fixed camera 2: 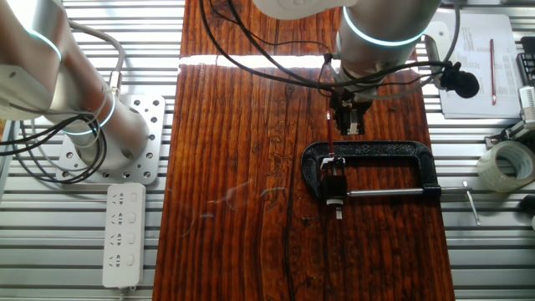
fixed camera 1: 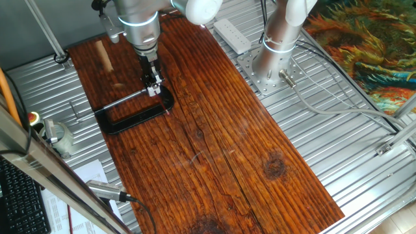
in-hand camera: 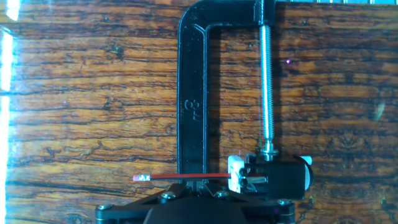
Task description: Insert the pencil into the pencil sharpener
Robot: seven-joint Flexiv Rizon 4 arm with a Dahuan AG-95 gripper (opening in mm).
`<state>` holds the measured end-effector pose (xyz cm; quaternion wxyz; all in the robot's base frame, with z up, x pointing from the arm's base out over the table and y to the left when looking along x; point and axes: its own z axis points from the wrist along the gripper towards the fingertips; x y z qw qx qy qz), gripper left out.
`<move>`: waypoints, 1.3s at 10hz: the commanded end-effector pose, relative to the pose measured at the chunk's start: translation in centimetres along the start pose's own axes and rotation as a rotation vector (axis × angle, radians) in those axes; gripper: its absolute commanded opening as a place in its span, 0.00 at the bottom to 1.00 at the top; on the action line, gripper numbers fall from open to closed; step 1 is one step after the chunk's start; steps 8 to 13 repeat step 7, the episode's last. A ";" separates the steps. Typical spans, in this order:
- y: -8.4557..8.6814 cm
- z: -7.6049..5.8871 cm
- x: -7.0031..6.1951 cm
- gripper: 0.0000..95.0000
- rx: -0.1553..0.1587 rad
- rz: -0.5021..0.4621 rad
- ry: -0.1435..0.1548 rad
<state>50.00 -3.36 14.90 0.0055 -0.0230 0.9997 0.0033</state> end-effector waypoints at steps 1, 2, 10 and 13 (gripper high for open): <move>0.0 0.0 0.2 0.00 0.002 -0.014 0.004; 0.0 -0.1 0.2 0.00 0.002 -0.011 0.004; 0.0 -0.1 0.2 0.00 -0.001 -0.008 0.003; 0.0 -0.1 0.2 0.00 -0.001 -0.008 0.003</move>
